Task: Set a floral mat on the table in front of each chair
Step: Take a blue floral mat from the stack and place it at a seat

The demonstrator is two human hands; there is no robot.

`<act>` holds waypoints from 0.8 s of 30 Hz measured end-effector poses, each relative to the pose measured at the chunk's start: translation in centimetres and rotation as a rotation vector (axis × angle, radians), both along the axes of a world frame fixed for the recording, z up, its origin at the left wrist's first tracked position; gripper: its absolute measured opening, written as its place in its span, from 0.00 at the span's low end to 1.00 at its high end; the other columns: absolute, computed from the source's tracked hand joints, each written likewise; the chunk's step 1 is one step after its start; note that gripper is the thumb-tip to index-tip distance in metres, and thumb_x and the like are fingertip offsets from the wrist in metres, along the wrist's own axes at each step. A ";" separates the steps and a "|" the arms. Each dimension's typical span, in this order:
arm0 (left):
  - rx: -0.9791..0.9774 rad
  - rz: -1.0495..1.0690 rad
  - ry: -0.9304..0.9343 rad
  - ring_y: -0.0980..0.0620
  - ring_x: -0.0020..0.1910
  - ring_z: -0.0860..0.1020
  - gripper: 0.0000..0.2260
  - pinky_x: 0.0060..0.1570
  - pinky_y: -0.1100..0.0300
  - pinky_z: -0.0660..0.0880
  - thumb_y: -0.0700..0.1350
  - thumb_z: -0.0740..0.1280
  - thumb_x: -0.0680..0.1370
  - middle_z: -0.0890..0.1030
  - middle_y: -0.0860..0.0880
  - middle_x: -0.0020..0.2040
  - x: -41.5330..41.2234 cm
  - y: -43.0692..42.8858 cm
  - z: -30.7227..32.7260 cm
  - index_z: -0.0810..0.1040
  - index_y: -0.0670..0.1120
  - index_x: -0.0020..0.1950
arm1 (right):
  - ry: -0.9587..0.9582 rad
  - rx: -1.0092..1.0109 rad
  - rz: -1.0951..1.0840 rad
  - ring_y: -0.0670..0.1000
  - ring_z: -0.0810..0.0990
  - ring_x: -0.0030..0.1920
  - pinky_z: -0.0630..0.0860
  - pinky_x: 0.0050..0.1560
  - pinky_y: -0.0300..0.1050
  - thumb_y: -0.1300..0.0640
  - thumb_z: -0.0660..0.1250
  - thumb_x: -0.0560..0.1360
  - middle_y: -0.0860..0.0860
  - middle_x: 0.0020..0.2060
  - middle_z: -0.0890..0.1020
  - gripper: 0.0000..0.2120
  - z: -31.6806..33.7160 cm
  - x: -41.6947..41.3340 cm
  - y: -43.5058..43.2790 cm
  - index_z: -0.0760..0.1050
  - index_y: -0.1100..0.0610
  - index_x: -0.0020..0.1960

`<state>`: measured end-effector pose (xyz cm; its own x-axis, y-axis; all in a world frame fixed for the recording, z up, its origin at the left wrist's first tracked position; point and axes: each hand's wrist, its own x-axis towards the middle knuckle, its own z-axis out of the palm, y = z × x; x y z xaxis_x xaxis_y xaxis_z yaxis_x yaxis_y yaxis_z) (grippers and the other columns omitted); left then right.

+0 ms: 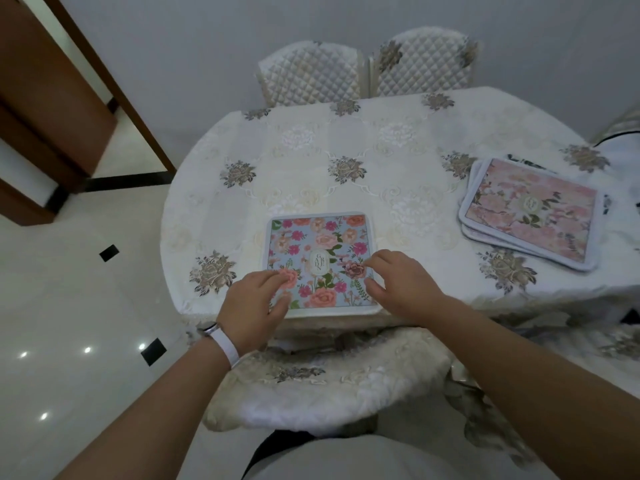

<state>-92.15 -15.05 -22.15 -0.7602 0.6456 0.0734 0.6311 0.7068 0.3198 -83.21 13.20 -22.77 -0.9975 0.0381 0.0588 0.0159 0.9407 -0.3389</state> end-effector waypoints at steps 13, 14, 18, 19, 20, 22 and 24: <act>-0.015 -0.056 0.069 0.47 0.60 0.75 0.21 0.58 0.46 0.73 0.55 0.55 0.77 0.79 0.49 0.61 4.0 -3.0 3.5 0.77 0.50 0.64 | 0.077 0.135 -0.007 0.56 0.79 0.54 0.77 0.51 0.52 0.48 0.61 0.77 0.53 0.58 0.81 0.19 5.2 5.5 -4.1 0.77 0.55 0.64; -0.003 -0.065 0.067 0.46 0.59 0.76 0.21 0.57 0.47 0.73 0.55 0.55 0.77 0.79 0.49 0.61 4.6 -3.3 3.7 0.77 0.49 0.64 | 0.063 0.137 -0.023 0.56 0.78 0.55 0.77 0.52 0.52 0.47 0.61 0.77 0.53 0.59 0.80 0.20 5.5 6.3 -4.6 0.77 0.55 0.64; 0.041 -0.123 0.018 0.45 0.60 0.75 0.21 0.56 0.48 0.73 0.55 0.57 0.76 0.79 0.47 0.62 6.8 -5.0 3.7 0.78 0.48 0.64 | 0.013 0.146 -0.075 0.56 0.76 0.60 0.73 0.57 0.52 0.46 0.60 0.78 0.53 0.62 0.78 0.20 6.7 9.6 -6.4 0.75 0.54 0.67; 0.051 -0.153 0.000 0.45 0.60 0.75 0.21 0.56 0.48 0.73 0.54 0.57 0.77 0.79 0.47 0.62 7.3 -5.5 3.5 0.78 0.48 0.64 | -0.001 0.152 -0.093 0.56 0.75 0.61 0.73 0.59 0.53 0.47 0.60 0.79 0.52 0.63 0.77 0.20 7.0 10.3 -6.7 0.74 0.54 0.67; 0.061 -0.185 -0.009 0.45 0.59 0.75 0.20 0.56 0.48 0.73 0.54 0.57 0.77 0.79 0.46 0.62 7.8 -6.0 3.4 0.78 0.47 0.64 | -0.017 0.161 -0.109 0.56 0.74 0.62 0.72 0.60 0.53 0.47 0.60 0.79 0.52 0.64 0.76 0.20 7.3 11.0 -7.0 0.74 0.54 0.68; 0.079 -0.226 -0.015 0.44 0.59 0.76 0.20 0.56 0.49 0.72 0.54 0.57 0.78 0.79 0.46 0.61 8.8 -6.7 3.3 0.77 0.46 0.64 | -0.039 0.175 -0.131 0.56 0.73 0.63 0.72 0.61 0.54 0.46 0.59 0.79 0.51 0.65 0.75 0.20 7.8 12.3 -7.7 0.73 0.53 0.68; 0.106 -0.223 -0.036 0.45 0.59 0.76 0.21 0.58 0.50 0.71 0.55 0.56 0.77 0.79 0.46 0.61 9.9 -7.1 3.5 0.78 0.46 0.64 | -0.048 0.176 -0.143 0.55 0.73 0.63 0.72 0.60 0.54 0.45 0.57 0.79 0.51 0.65 0.75 0.21 8.2 13.7 -8.3 0.73 0.52 0.68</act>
